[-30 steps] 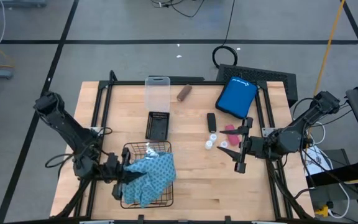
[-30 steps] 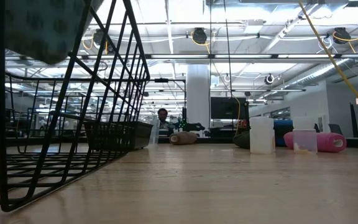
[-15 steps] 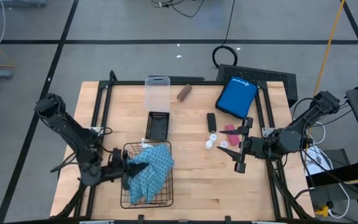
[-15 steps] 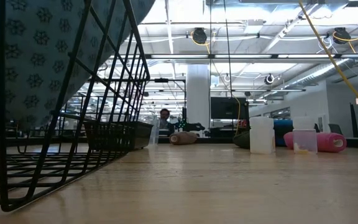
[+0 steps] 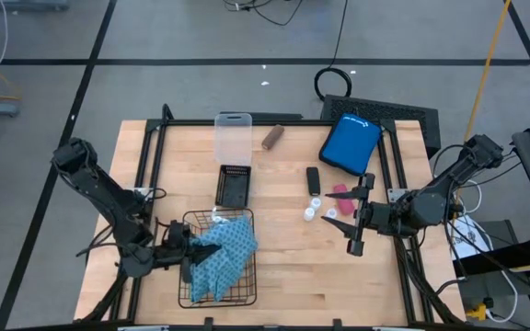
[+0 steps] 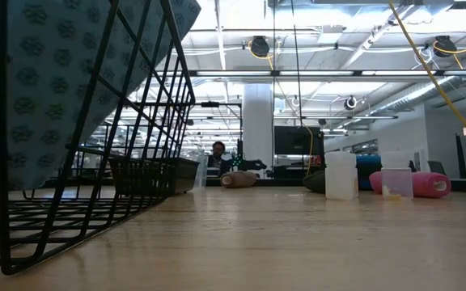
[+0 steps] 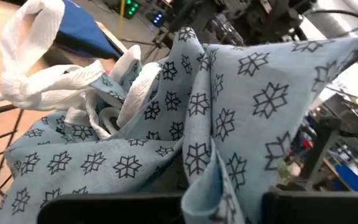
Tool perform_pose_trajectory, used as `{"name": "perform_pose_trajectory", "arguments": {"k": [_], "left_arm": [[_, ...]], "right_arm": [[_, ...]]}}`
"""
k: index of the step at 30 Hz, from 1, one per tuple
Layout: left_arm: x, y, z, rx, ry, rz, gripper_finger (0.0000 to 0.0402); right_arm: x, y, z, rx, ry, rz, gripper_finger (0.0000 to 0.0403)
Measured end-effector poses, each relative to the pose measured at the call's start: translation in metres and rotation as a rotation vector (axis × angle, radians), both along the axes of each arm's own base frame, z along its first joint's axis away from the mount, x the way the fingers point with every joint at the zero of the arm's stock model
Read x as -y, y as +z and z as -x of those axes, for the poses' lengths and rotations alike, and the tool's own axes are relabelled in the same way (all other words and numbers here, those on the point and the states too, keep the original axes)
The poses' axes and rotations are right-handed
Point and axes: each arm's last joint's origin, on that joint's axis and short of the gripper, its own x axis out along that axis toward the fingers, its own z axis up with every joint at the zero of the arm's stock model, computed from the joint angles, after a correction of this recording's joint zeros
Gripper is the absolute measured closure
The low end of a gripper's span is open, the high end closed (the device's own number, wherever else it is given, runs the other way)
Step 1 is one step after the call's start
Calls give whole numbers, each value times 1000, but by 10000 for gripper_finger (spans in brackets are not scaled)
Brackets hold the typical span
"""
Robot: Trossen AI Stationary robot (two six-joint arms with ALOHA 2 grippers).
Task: Pick & place medical supplies in basket/bin
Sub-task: Put the blue patient gown into the black wire basket
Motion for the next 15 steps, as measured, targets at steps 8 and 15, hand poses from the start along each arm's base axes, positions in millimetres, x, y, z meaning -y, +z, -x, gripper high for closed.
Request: {"name": "perform_pose_trajectory", "arguments": {"k": [8, 15], "left_arm": [[0, 13, -6, 73, -119, -65, 395], [10, -8, -16, 32, -136, -73, 395]], "right_arm": [[0, 0, 0, -1, -1, 3, 183], [1, 0, -1, -2, -6, 11, 187]]}}
